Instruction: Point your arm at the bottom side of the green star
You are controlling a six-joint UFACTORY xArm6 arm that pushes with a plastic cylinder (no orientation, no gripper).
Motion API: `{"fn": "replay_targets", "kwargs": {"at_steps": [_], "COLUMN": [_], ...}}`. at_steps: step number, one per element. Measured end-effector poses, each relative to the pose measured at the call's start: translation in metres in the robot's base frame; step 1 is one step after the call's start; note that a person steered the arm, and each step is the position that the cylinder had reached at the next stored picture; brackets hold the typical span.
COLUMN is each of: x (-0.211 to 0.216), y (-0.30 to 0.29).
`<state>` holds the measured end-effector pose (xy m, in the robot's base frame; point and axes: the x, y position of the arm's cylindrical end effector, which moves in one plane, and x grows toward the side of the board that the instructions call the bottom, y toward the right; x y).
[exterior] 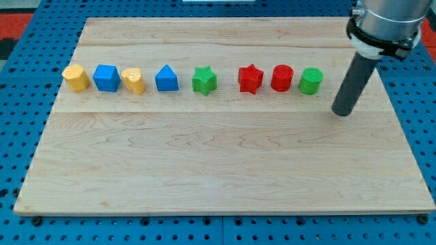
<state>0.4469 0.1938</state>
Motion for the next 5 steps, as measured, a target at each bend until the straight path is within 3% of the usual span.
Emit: {"fn": "replay_targets", "kwargs": {"at_steps": [2, 4, 5], "x": [0.001, 0.004, -0.012], "y": [-0.084, -0.207, -0.207]}}
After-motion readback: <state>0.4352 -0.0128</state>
